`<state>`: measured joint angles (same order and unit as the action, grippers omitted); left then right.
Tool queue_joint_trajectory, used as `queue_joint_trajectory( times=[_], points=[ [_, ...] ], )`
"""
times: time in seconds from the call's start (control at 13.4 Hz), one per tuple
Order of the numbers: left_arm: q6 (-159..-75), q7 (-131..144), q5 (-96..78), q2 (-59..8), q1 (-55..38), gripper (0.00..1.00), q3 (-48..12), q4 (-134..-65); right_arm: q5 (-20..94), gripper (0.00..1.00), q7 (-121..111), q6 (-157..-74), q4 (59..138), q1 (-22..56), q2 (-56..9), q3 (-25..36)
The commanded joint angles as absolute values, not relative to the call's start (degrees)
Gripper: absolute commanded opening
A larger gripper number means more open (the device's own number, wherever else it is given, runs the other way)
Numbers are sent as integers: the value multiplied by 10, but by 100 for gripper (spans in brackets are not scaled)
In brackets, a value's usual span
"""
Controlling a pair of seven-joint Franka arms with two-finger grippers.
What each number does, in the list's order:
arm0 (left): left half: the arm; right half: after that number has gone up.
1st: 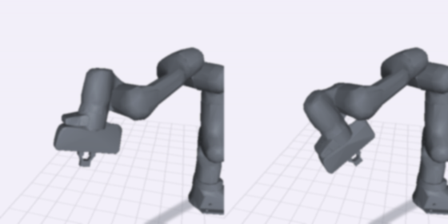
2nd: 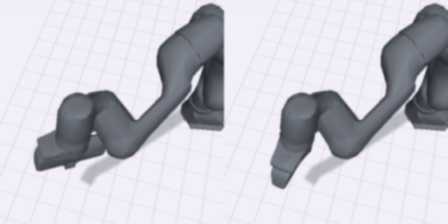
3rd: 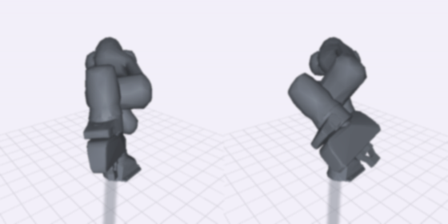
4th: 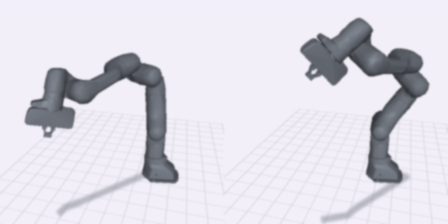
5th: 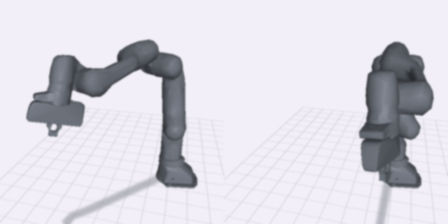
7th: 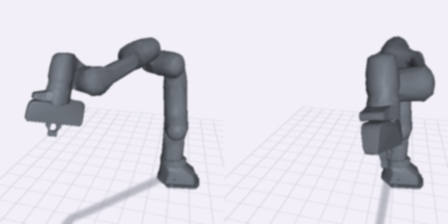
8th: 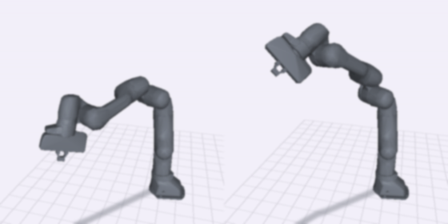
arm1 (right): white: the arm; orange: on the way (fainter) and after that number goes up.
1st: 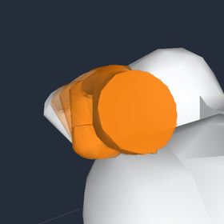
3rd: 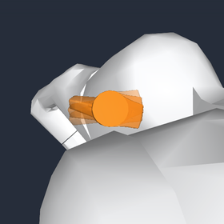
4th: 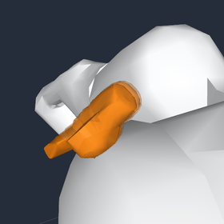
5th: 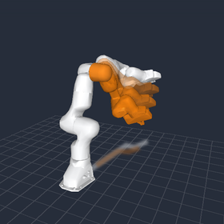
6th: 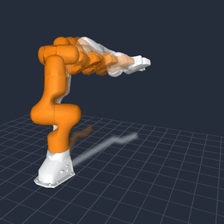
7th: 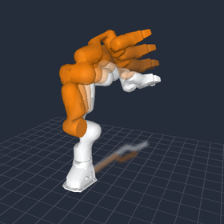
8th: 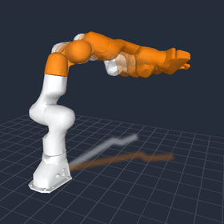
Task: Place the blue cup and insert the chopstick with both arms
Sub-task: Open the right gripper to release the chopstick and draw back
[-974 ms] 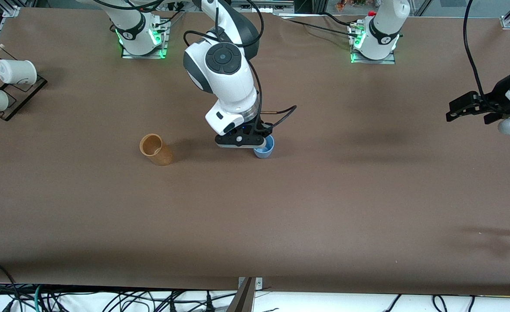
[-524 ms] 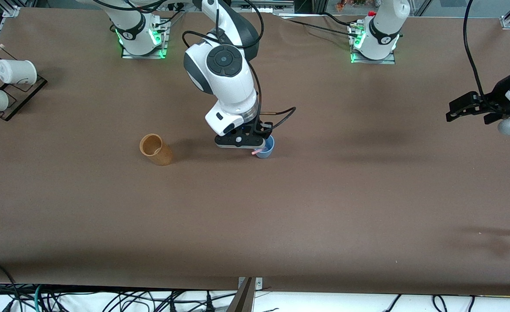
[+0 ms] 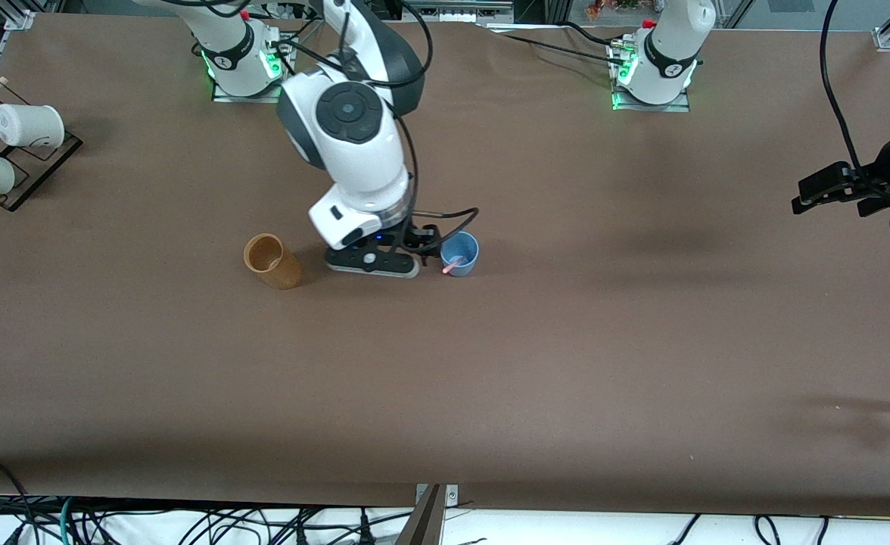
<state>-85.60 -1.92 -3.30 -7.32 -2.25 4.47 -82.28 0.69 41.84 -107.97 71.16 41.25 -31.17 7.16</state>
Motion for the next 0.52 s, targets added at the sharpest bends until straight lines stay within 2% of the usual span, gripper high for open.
queue_joint_trajectory(
  times=[0.0,0.22,0.37,0.45],
  points=[
    [-860,-32,-31,-70,-20,100,42,-823,9,100,358,-1008,718,409,-257,121],
    [-860,-31,-31,-74,-22,100,42,-822,41,100,235,-935,742,403,-199,188],
    [-860,-31,-33,-78,-25,100,42,-821,43,100,187,-936,831,354,-112,179],
    [-860,-32,-33,-79,-22,100,42,-820,41,100,151,-932,865,305,-72,146]
  ],
)
